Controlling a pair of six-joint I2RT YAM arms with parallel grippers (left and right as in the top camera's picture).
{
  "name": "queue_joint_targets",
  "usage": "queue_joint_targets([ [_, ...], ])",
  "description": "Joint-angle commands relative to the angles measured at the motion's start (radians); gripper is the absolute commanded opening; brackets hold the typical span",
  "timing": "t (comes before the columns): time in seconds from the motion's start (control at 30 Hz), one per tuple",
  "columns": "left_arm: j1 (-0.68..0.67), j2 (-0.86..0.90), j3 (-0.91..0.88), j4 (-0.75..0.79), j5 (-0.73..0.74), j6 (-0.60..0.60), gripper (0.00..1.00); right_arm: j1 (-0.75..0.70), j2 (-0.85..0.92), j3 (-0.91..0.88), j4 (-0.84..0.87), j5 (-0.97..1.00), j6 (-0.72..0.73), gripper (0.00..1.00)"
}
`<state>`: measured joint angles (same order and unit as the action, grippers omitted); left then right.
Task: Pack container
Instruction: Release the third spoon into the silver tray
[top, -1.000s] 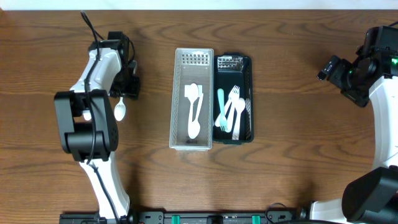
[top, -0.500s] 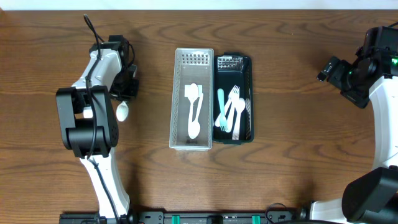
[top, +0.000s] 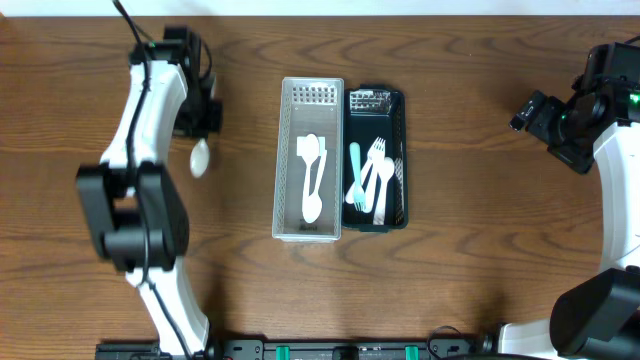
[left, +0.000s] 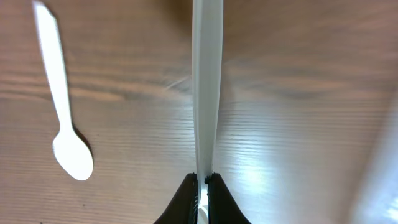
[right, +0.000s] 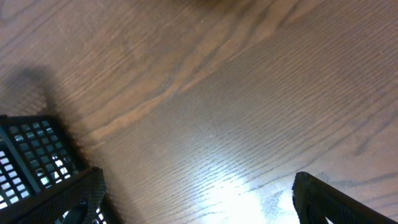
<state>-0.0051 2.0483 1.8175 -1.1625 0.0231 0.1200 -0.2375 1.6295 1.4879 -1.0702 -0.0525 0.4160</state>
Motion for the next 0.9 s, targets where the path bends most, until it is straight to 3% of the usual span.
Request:
queue_joint_targets([
  [0.0, -0.09, -0.164, 0.046, -0.011, 0.122, -0.083, 0.06, -0.004, 0.005, -0.005, 0.0, 0.003, -0.006, 0.99],
  [0.17, -0.252, -0.198, 0.038, -0.01, 0.124, -0.241, 0.06, -0.004, 0.005, -0.005, 0.0, 0.002, -0.005, 0.99],
  [0.37, -0.426, -0.148, -0.013, 0.024, 0.119, -0.293, 0.06, -0.004, 0.005, -0.005, -0.004, 0.003, -0.006, 0.99],
  [0.53, -0.492, -0.075, -0.067, 0.076, 0.059, -0.359, 0.07, -0.004, 0.005, -0.006, -0.006, 0.003, -0.006, 0.99],
  [0.67, -0.496, -0.028, -0.072, 0.079, 0.059, -0.346, 0.17, -0.004, 0.005, -0.006, -0.008, 0.003, -0.006, 0.99],
  [0.87, -0.408, -0.124, 0.014, 0.025, 0.011, -0.238, 0.46, -0.004, 0.005, -0.005, -0.012, 0.003, -0.006, 0.99],
])
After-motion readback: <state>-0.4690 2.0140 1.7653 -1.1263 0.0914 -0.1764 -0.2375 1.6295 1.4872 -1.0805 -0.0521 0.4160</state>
